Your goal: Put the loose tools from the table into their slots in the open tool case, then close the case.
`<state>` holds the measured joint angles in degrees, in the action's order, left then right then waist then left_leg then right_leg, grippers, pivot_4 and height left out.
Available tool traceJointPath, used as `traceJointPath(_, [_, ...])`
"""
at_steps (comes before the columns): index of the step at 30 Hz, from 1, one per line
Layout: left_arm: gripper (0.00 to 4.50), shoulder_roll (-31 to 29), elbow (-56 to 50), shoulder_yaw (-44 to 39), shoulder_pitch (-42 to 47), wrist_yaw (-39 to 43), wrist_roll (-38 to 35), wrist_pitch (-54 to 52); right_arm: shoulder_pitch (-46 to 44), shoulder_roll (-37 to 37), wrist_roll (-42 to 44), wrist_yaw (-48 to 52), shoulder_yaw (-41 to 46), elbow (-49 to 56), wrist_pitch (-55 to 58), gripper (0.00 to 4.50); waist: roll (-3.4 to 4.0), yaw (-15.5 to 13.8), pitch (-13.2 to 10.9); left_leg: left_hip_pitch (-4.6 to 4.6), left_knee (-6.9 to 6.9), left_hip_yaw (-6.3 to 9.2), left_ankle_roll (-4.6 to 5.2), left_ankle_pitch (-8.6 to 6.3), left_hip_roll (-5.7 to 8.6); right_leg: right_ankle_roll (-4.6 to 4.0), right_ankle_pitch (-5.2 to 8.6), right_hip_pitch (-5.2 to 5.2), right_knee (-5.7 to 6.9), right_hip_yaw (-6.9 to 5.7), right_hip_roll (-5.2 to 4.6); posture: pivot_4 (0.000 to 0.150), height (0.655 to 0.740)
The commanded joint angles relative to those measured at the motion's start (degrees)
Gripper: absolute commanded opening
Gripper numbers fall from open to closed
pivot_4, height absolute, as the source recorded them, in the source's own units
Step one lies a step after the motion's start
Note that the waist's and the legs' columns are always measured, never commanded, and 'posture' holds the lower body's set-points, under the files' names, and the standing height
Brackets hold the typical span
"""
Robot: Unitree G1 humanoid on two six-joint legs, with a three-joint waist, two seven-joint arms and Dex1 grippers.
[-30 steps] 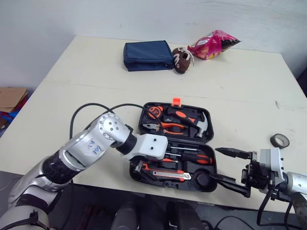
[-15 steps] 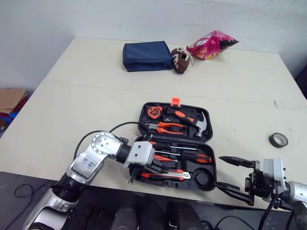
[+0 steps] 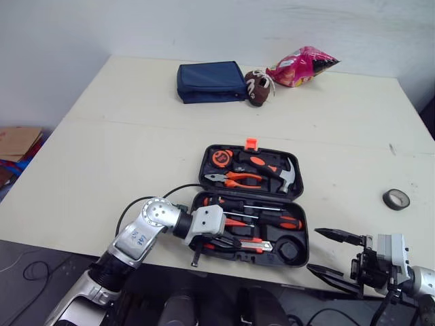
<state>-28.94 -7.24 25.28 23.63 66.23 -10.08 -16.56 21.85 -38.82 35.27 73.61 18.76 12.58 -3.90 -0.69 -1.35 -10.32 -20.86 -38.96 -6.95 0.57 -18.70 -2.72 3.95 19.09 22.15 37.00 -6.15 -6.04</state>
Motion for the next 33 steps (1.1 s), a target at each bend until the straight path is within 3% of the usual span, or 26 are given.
traceJointPath(1, [0.04, -2.4, 1.7, 4.0, -0.8, -1.8, 6.2, -4.0, 0.0, 0.3, 0.7, 0.5, 1.8, -0.6, -1.4, 4.5, 0.05, 0.0, 0.0, 0.25, 0.03, 0.0, 0.07, -0.07, 0.01, 0.01, -0.01, -0.24, -0.09, 0.01, -0.04, 0.15, 0.74])
traceJointPath(3, [0.04, -3.3, 1.3, 5.8, -0.5, -1.7, 7.9, -4.6, 0.1, 0.3, 0.7, 0.9, 2.0, -1.3, -1.9, 4.5, 0.11, 0.0, 0.2, 0.71, 0.17, -0.01, 0.39, -0.52, -0.05, 0.01, 0.0, -0.74, -0.29, -0.01, -0.05, 0.15, 0.74])
traceJointPath(7, [0.04, -6.7, -1.1, 9.8, 0.7, -1.4, 11.4, -9.8, 0.1, 0.2, 0.8, 1.5, 2.4, -2.6, -2.9, 4.5, 0.16, 0.0, 0.5, 0.71, 0.21, -0.01, 0.38, -0.54, -0.06, 0.01, 0.0, -0.74, -0.34, 0.0, -0.07, 0.15, 0.74])
traceJointPath(9, [0.04, -5.7, -1.6, 8.7, 1.1, -3.4, 10.1, -10.8, -0.3, 0.2, 0.6, 1.3, 2.5, -3.1, -3.2, 4.5, 0.3, 0.2, 0.7, 0.75, 0.28, -0.02, 0.37, -0.53, -0.07, 0.0, 0.0, -0.77, -0.38, 0.01, -0.07, 0.15, 0.74])
traceJointPath(13, [0.04, -2.7, -2.9, 2.9, 0.9, -4.1, 4.7, -4.2, -1.2, -0.2, 0.5, 0.9, 3.9, -4.5, -4.0, 4.5, 0.48, 0.1, 0.9, 0.92, 0.54, -0.1, 0.41, -0.49, -0.02, -0.01, 0.01, -0.86, -0.47, 0.04, -0.12, 0.15, 0.74])
traceJointPath(18, [0.04, -1.7, -3.5, -11.5, -1.4, -0.2, -8.3, 6.5, -4.2, 0.1, -0.5, -0.5, 9.9, -11.8, -10.5, 4.5, 0.44, 0.2, 0.6, 0.69, 0.57, -0.1, 0.41, -0.47, 0.0, -0.01, 0.01, -0.57, -0.47, 0.0, -0.18, 0.15, 0.74])
traceJointPath(20, [0.04, -1.7, -2.9, -15.6, -1.4, -1.0, -11.3, 5.8, -4.6, 0.3, -1.1, -0.9, 11.4, -14.4, -12.3, 4.5, 0.39, 0.1, 0.5, 0.68, 0.61, -0.08, 0.13, -0.31, 0.0, -0.03, 0.02, -0.56, -0.5, -0.08, -0.18, 0.15, 0.74])
traceJointPath(23, [0.88, -2.9, -1.2, -22.9, -1.3, -3.2, -13.9, 5.2, -4.5, 0.9, -2.0, -3.0, 15.0, -19.2, -15.4, 4.5, 0.42, 0.0, 0.5, 0.69, 0.68, -0.07, 0.06, -0.26, 0.05, -0.04, 0.02, -0.59, -0.55, -0.13, -0.2, 0.15, 0.74])
traceJointPath(27, [2.72, -8.0, 4.4, -32.6, -1.6, -6.2, -16.5, 0.6, -3.6, 2.3, -4.5, -8.2, 20.9, -27.3, -22.8, 4.5, 0.26, 0.2, 0.3, 0.69, 0.75, -0.06, 0.04, -0.24, 0.05, -0.04, 0.02, -0.59, -0.57, -0.17, -0.21, 0.15, 0.74])
traceJointPath(31, [4.46, -14.1, 19.6, -39.0, -1.2, -6.6, -12.8, 7.7, -3.1, 2.9, -5.6, -13.9, 26.6, -35.3, -29.2, 4.5, 0.29, 0.8, 0.3, 0.75, 0.87, -0.12, 0.01, -0.22, 0.06, -0.03, 0.03, -0.58, -0.58, -0.15, -0.21, 0.15, 0.74])
traceJointPath(33, [4.46, -16.5, 25.7, -40.0, -1.9, -5.6, -11.1, 11.8, -2.2, 3.3, -5.4, -15.9, 28.2, -37.9, -30.5, 4.5, 0.28, 1.2, 0.3, 0.75, 0.91, -0.12, 0.0, -0.22, 0.06, -0.04, 0.03, -0.55, -0.59, -0.16, -0.21, 0.15, 0.74])
